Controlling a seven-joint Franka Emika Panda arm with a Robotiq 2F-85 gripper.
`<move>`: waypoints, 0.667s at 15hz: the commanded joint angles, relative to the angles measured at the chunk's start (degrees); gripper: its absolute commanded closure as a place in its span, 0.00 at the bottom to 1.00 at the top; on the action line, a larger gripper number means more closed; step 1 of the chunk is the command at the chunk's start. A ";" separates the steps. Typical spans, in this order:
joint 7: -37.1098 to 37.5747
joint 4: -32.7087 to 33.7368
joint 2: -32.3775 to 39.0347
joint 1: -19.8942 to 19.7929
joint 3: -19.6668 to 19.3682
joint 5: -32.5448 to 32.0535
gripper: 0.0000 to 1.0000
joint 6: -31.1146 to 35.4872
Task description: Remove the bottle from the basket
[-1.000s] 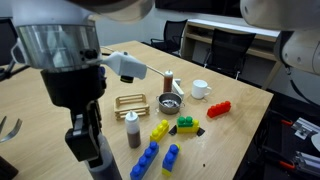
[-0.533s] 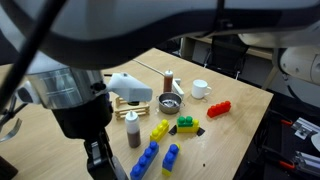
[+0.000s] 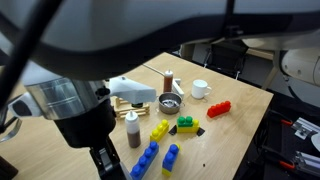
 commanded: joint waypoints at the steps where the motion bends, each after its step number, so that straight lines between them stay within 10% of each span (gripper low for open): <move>1: -1.34 0.50 0.27 -0.42 0.14 -0.04 0.73 -0.88; 5: -0.09 0.23 0.66 -1.19 0.72 0.85 0.73 -2.59; 6: -0.18 0.88 1.30 -0.48 0.04 0.01 0.48 -0.92; 10: -0.19 0.47 1.32 -0.72 0.08 0.07 0.48 -1.39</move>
